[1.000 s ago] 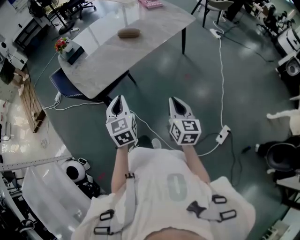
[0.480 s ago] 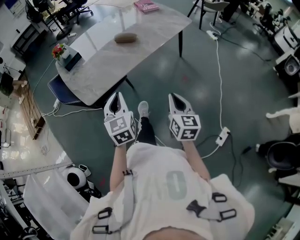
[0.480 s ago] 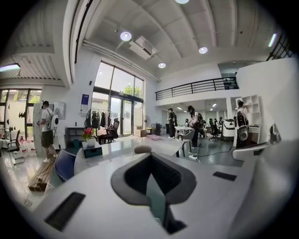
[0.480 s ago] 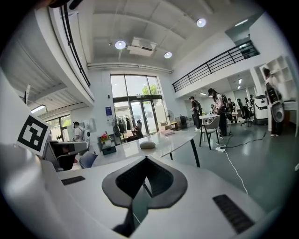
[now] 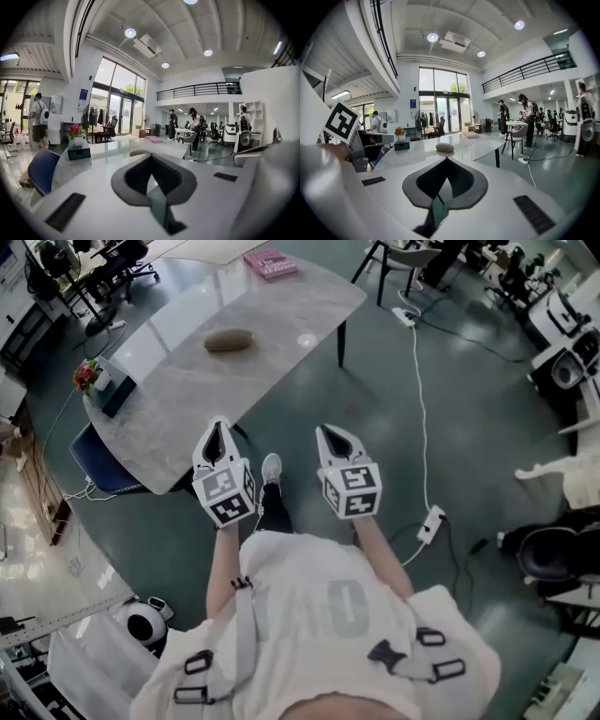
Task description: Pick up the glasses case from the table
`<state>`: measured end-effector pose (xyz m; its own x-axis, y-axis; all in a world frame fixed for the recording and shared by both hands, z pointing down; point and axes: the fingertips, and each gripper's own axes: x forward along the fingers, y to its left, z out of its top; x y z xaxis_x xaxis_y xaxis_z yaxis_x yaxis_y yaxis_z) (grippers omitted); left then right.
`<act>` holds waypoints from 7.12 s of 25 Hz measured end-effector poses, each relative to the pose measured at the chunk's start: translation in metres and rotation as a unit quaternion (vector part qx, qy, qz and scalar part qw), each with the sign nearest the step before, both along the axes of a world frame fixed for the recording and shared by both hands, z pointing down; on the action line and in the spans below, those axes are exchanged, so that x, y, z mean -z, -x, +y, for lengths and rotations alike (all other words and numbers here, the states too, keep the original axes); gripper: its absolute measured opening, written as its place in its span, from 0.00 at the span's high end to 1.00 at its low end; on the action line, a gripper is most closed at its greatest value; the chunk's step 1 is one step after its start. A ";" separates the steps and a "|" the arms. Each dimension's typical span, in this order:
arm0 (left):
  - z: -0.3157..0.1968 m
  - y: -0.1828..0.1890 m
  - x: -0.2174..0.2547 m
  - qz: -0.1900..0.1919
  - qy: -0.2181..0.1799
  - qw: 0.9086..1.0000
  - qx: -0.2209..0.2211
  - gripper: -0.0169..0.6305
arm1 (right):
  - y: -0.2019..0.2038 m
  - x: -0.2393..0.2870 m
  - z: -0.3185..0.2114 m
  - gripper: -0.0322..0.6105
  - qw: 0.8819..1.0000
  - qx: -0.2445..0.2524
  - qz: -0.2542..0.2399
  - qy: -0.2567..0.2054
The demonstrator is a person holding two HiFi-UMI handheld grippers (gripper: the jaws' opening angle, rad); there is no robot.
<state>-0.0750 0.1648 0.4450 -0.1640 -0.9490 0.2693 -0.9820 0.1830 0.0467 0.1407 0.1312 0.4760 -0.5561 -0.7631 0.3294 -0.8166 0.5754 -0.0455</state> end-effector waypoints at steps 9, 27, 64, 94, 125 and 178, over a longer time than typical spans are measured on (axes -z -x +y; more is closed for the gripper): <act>-0.124 0.061 0.003 -0.004 0.034 0.999 -0.003 0.97 | 0.053 0.001 -0.119 0.95 0.999 -0.009 0.013 0.031; -0.293 0.153 -0.021 0.048 0.053 0.997 -0.018 0.97 | 0.146 0.002 -0.298 0.95 0.998 -0.026 0.031 0.054; -0.327 0.139 -0.012 0.052 0.033 0.998 0.005 0.45 | 0.147 -0.006 -0.353 0.95 0.997 0.032 -0.022 0.069; -0.381 0.116 -0.151 -0.366 0.392 0.635 -0.556 0.40 | 0.138 -0.040 -0.352 0.95 0.991 0.002 -0.024 0.135; -0.378 0.111 -0.210 -0.311 0.486 0.561 -0.593 0.40 | 0.139 -0.068 -0.359 0.95 0.981 -0.001 -0.019 0.194; -0.431 0.093 -0.021 -0.206 0.314 0.859 -0.348 0.38 | 0.156 0.013 -0.382 0.95 0.996 0.034 -0.037 0.077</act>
<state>-0.1679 -0.2665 0.4661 0.1800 -0.5451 0.8189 -0.7731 -0.5931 -0.2248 -0.0150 -0.2507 0.4629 -0.6326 -0.6658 0.3956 -0.7666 0.6112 -0.1971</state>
